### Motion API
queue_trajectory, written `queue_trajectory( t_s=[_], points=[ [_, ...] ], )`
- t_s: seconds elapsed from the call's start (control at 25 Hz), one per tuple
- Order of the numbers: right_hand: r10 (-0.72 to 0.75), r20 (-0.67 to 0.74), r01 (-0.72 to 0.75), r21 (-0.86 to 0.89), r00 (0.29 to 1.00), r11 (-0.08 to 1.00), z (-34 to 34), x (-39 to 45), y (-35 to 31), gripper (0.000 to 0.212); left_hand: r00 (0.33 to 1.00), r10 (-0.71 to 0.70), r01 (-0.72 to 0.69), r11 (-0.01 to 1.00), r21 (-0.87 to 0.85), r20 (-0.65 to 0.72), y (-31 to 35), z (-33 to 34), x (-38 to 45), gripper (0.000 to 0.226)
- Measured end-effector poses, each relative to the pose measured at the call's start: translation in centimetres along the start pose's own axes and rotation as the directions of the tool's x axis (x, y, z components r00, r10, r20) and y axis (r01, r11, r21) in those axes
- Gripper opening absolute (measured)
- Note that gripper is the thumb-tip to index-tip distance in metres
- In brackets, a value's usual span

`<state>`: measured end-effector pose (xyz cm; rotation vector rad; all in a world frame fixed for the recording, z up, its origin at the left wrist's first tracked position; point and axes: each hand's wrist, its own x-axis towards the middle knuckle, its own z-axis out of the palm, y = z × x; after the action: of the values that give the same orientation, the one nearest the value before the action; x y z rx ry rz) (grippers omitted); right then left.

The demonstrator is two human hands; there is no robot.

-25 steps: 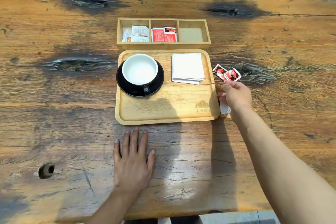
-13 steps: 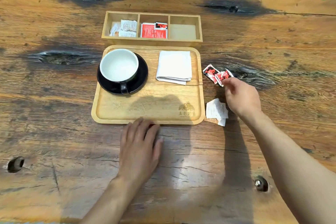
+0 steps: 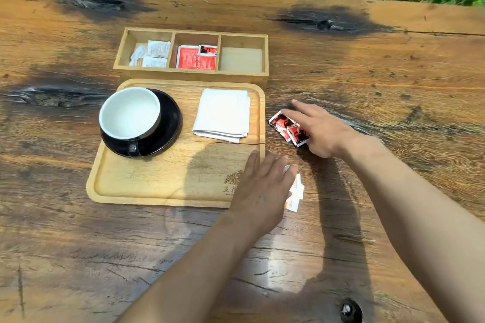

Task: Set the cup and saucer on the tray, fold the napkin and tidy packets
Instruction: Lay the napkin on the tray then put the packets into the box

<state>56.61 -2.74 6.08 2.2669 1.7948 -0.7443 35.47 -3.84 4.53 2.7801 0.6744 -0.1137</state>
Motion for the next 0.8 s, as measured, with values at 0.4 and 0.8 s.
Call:
queue_trajectory(
  t_s=[0.4, 0.8],
  points=[
    [-0.055, 0.078, 0.067, -0.161, 0.995, 0.985, -0.7, 2.5, -0.6, 0.095, 0.980, 0.131, -0.143, 0.987, 0.073, 0.151, -0.2, -0.6, 1.9, 0.057],
    [0.018, -0.107, -0.030, -0.111, 0.994, 0.993, -0.2, 1.3, 0.2, 0.062, 0.980, 0.081, -0.064, 0.993, -0.097, 0.184, 1.0, -1.3, 1.6, 0.049]
  ],
)
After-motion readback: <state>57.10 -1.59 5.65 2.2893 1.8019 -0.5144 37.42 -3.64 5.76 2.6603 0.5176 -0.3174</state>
